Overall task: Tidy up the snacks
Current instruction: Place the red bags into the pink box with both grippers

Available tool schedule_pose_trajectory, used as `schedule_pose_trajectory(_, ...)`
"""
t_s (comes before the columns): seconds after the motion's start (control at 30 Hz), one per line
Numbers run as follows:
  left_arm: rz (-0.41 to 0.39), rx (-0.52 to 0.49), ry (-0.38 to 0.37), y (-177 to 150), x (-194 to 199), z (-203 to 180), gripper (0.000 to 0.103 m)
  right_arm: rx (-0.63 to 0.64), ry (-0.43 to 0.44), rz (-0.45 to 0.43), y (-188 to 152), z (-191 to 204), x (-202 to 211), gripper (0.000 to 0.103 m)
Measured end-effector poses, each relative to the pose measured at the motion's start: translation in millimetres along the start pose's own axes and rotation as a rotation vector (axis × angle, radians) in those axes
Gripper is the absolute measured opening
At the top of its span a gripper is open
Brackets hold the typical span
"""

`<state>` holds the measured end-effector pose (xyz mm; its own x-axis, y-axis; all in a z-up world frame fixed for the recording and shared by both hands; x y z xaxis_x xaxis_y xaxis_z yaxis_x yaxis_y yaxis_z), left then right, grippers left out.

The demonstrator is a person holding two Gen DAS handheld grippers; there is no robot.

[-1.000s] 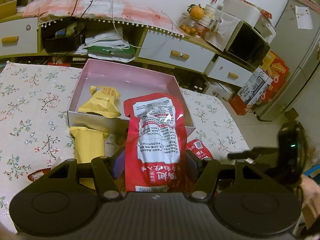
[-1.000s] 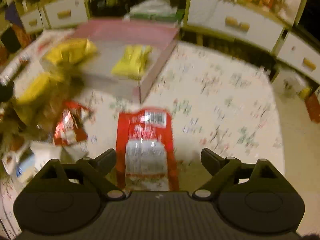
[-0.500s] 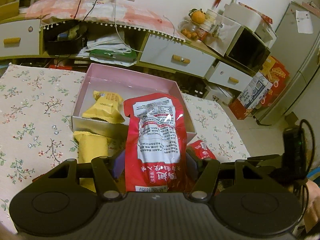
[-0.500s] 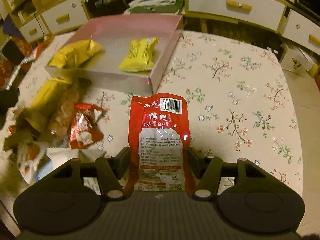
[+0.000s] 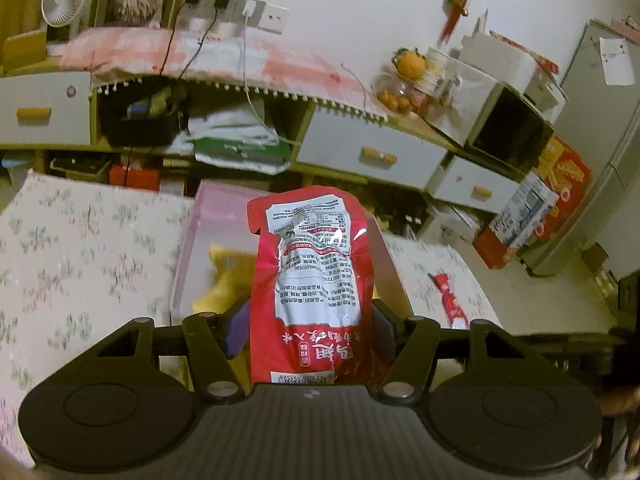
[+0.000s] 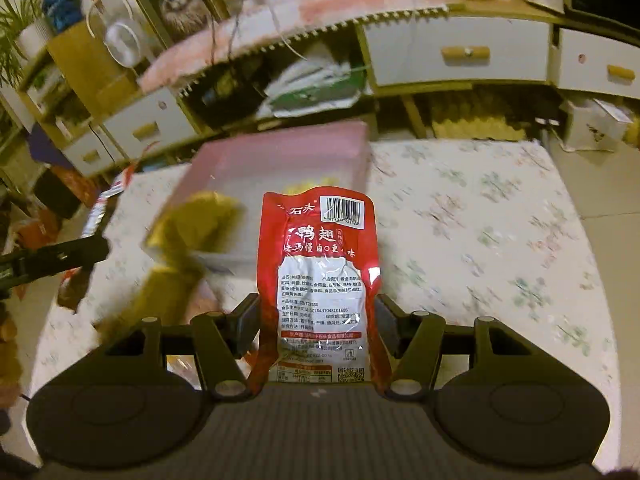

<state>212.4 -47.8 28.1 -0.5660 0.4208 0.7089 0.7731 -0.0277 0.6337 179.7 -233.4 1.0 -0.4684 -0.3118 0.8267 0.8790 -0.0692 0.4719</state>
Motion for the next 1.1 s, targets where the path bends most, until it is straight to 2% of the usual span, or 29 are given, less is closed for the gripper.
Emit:
schedule_pose_trajectory(0.1, -0.005, 0.002, -0.005, 12.7, -12.4, 0.6, 0.067, -0.026, 0.033, -0.014, 18.5, 10.6, -13.0, 0.057)
schedule_pose_trajectory(0.27, 0.012, 0.012, -0.033, 23.5, -39.2, -1.8, 0.067, -0.157, 0.138, -0.051, 54.9, 11.8, -39.5, 0.057)
schedule_pose_trajectory(0.43, 0.055, 0.020, -0.053, 24.1, -74.5, -3.0, 0.068, -0.248, 0.240, -0.061, 71.0, 20.4, -60.0, 0.058)
schedule_pose_trajectory(0.6, 0.090, 0.005, -0.002, 17.3, -97.4, 4.8, 0.071, -0.292, 0.260, -0.065, 81.3, 19.8, -76.0, 0.059)
schedule_pose_trajectory(0.7, 0.075, 0.000, 0.002, 20.4, -92.6, 8.8, 0.073, -0.334, 0.244, -0.069, 81.4, 18.1, -83.3, 0.066)
schedule_pose_trajectory(0.8, 0.039, -0.017, 0.017, 28.9, -77.4, 10.3, 0.077, -0.388, 0.254, -0.066, 77.4, 12.6, -79.1, 0.067)
schedule_pose_trajectory(0.93, 0.008, 0.020, -0.006, 36.0, -58.5, 15.1, 0.078, -0.381, 0.234, -0.111, 80.2, 7.2, -58.7, 0.067)
schedule_pose_trajectory(1.1, -0.013, 0.070, 0.002, 37.2, -33.1, 21.6, 0.078, -0.367, 0.221, -0.121, 76.2, 9.1, -36.4, 0.067)
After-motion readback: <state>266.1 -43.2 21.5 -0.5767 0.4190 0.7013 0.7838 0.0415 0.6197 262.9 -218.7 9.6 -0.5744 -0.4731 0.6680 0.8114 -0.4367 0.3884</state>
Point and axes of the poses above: each gripper's, at about its wrist camera, not at the fingertips, and x roughly against the way its jaws point, z to its left, y to its top, the point moved 10 cm from there along -x, roughly the way its jaws point, and after that the axes turned 8 degrees about z, right-handed, at the moved point
